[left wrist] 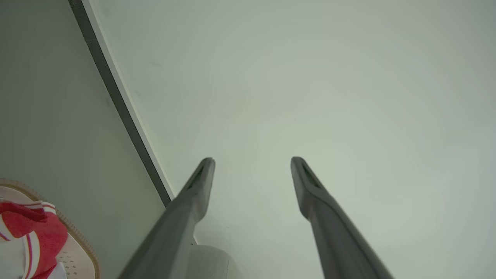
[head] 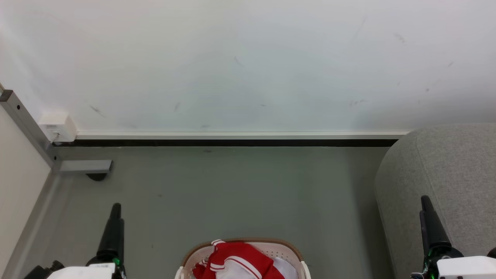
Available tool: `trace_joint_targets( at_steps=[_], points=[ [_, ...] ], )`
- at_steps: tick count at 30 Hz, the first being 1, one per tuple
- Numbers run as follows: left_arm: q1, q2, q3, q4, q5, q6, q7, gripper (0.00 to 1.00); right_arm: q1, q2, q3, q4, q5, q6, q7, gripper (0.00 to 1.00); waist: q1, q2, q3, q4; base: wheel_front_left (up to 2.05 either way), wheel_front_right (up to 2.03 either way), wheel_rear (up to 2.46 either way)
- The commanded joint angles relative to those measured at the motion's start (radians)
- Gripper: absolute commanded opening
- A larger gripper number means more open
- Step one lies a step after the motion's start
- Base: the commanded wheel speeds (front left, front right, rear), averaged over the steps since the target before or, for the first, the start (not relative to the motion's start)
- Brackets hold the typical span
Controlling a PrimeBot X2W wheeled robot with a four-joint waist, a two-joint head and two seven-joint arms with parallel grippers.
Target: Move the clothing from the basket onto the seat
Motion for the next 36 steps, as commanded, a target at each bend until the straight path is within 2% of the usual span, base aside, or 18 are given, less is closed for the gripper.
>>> trace_joint_targets(
  at_steps=[1, 13, 21, 36],
  points=[
    [-0.006, 0.007, 0.001, -0.027, 0.042, -0.001, -0.012, 1.0, -0.019, -0.01, 0.009, -0.025, -0.035, 0.0, -0.009, 1.0, 0.0, 0.0, 0.0, 0.0, 0.0, 0.0, 0.0],
    [0.014, 0.009, -0.013, -0.081, 0.308, 0.015, -0.058, 1.0, -0.019, -0.011, 0.057, -0.059, -0.262, 0.0, -0.055, 1.0, 0.0, 0.0, 0.002, -0.004, 0.0, 0.0, 0.0],
    [0.027, 0.01, -0.021, -0.106, 0.487, 0.042, -0.085, 1.0, -0.02, -0.012, 0.087, -0.07, -0.434, -0.001, -0.084, 1.0, 0.0, 0.0, 0.001, -0.008, 0.0, 0.0, 0.0],
    [0.059, 0.015, -0.055, -0.129, 0.798, 0.077, -0.134, 1.0, -0.009, -0.013, 0.104, -0.033, -0.716, -0.001, -0.13, 1.0, 0.0, 0.0, 0.0, -0.011, 0.0, 0.0, 0.0]
  ],
)
